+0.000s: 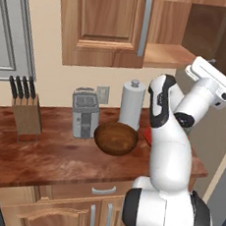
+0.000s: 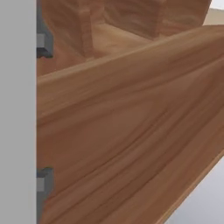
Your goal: Open the cabinet. Pick the bowls from the counter and place them in the cabinet. Then close the cabinet.
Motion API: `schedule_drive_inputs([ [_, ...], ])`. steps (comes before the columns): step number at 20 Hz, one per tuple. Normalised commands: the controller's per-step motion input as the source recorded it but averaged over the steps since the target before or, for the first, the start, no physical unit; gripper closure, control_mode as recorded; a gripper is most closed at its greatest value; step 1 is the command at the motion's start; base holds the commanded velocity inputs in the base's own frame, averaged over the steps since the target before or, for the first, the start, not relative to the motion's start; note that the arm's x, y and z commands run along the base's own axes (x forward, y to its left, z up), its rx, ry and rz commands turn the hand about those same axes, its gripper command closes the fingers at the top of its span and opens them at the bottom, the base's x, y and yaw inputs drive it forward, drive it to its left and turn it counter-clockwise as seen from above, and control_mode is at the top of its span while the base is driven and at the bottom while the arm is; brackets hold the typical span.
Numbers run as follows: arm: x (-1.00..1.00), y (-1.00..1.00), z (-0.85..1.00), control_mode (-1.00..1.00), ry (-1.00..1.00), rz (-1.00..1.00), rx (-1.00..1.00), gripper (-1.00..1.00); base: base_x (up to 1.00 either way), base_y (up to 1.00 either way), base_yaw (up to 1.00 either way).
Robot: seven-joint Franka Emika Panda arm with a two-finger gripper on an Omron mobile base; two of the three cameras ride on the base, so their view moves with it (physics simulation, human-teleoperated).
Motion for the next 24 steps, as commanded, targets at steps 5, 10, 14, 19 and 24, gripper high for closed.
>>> schedule_drive_inputs([
  [5,-0.18,-0.16,0.0,-1.0,0.0,-0.02,0.01,-1.0,0.0,0.0,0.0],
  [10,-0.1,0.04,0.0,-1.0,0.03,0.02,0.01,-1.0,0.0,0.0,0.0],
  [14,-0.61,0.88,0.35,-1.0,-0.06,0.27,-0.18,-1.0,0.0,0.0,0.0],
  [19,-0.35,0.66,0.61,-1.0,0.08,0.43,-0.21,-1.0,0.0,0.0,0.0],
  [24,-0.09,0.28,0.41,-1.0,0.19,0.41,-0.12,-1.0,0.0,0.0,0.0],
])
